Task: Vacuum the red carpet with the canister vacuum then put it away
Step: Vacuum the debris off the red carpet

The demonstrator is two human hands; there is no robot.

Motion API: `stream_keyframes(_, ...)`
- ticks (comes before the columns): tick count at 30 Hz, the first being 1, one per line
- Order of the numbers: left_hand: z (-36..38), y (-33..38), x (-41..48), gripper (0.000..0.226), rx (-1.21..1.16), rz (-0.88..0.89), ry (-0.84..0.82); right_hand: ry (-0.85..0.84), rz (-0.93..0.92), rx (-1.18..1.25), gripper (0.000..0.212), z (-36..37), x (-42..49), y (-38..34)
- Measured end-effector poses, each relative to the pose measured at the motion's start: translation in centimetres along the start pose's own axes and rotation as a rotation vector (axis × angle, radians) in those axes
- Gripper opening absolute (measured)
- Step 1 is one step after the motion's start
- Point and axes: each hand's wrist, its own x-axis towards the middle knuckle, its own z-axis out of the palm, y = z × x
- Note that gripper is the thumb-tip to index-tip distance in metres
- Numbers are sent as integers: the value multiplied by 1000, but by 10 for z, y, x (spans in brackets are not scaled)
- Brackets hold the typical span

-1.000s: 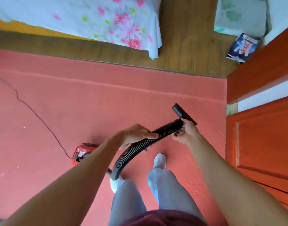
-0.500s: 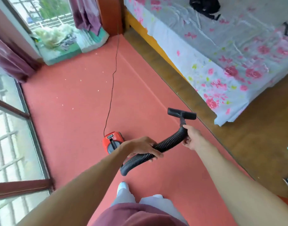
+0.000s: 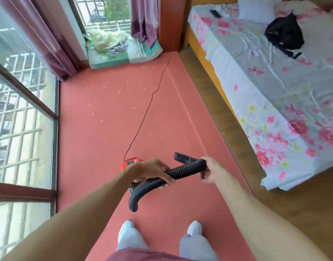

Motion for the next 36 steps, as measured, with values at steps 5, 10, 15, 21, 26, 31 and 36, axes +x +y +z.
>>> stream_keyframes(5, 14, 51, 39, 17, -23, 55, 174, -101, 59, -59, 19, -44, 31, -56)
stream_keyframes(10, 10, 99, 58, 24, -37, 140, 388, -159, 24, -143, 14, -54, 54, -127)
stream_keyframes(15, -52, 127, 71, 25, -96, 139, 485, -173, -53, -195, 13, -8, 63, -202)
stream_keyframes(21, -145, 161, 125, 27, -164, 132, 407, -134, -155, -246, 22, 47, 95, -301)
stream_keyframes(26, -194, 201, 167, 36, -186, 103, 324, -145, -200, -386, 22, 85, 106, -386)
stream_keyframes(31, -238, 225, 181, 37, -217, 88, 427, -204, -212, -492, 18, 134, 115, -445)
stream_keyframes(36, -291, 243, 198, 49, -282, 44, 541, -254, -184, -570, 15, 184, 136, -506)
